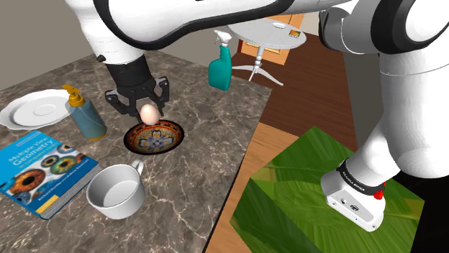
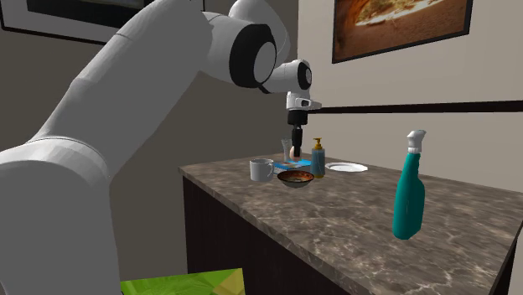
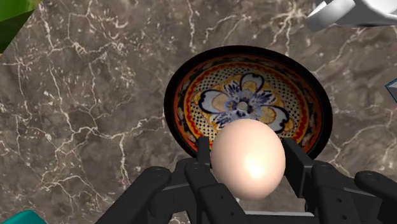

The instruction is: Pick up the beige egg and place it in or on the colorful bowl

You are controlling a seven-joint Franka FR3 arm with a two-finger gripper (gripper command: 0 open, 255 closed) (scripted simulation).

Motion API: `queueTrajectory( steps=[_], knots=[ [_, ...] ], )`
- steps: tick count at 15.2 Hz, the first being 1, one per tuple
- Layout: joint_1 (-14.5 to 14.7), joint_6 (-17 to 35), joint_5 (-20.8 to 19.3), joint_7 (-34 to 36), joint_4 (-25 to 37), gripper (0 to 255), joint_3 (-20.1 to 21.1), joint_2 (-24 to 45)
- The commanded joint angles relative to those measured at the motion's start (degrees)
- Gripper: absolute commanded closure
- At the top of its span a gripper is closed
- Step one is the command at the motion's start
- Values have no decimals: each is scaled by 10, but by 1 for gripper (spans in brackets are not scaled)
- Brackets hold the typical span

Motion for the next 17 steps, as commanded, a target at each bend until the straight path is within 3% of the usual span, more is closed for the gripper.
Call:
queueTrajectory(
  steps=[1, 8, 16, 17],
  knots=[
    [-2, 14, -2, 2, -12, 255, -1, 2],
    [-9, 63, -8, 10, -55, 255, -5, 12],
    [-9, 63, -8, 10, -55, 255, -5, 12],
    [-9, 63, -8, 10, -55, 0, -5, 12]
  ],
)
